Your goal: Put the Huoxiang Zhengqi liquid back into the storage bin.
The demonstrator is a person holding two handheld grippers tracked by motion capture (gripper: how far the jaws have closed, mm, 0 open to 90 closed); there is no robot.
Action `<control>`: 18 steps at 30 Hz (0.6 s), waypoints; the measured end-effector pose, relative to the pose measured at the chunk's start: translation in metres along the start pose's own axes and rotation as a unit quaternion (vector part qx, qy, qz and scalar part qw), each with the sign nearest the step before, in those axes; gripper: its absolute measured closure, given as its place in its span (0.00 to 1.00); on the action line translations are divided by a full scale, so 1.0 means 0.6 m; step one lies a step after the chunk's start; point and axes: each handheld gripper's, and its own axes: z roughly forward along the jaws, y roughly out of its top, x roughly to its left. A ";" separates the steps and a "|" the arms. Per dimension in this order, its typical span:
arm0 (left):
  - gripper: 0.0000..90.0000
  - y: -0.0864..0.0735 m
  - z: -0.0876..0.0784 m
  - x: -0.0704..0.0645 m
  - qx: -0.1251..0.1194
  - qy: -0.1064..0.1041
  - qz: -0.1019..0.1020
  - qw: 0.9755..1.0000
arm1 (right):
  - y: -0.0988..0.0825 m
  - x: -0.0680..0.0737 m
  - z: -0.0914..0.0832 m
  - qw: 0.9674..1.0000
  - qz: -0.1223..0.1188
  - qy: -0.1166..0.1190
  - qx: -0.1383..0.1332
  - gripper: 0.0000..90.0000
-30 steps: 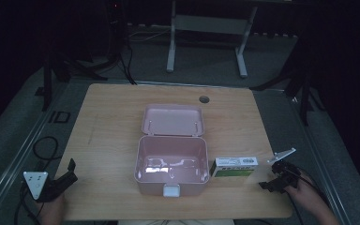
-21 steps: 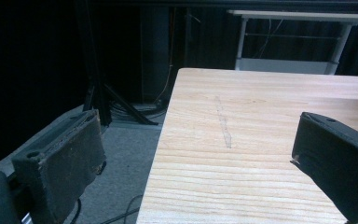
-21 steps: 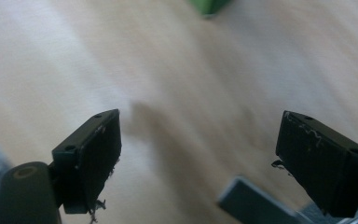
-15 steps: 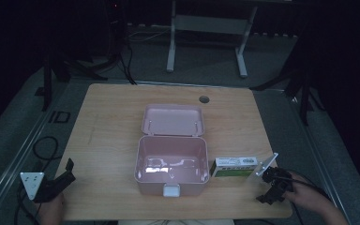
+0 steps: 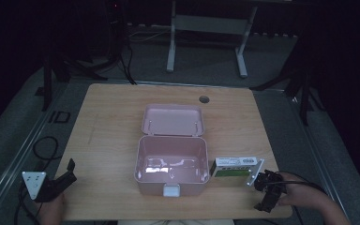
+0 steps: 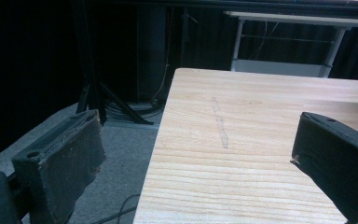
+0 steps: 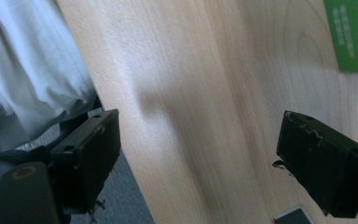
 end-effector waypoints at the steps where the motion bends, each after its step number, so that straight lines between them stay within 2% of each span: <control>1: 0.03 0.000 0.000 0.000 0.001 0.000 0.001 1.000 | 0.004 0.002 -0.002 1.000 -0.008 0.000 0.000 0.15; 5: 0.03 0.000 0.000 0.000 0.002 0.000 0.002 1.000 | 0.020 0.012 -0.020 0.999 -0.035 -0.003 0.001 0.16; 11: 0.03 0.000 0.001 -0.001 0.002 -0.002 0.004 1.000 | 0.045 0.018 -0.057 0.998 -0.060 -0.011 -0.008 0.19; 18: 0.03 0.000 0.001 -0.001 0.003 -0.003 0.005 1.000 | 0.072 0.019 -0.097 0.995 -0.092 -0.037 -0.013 0.20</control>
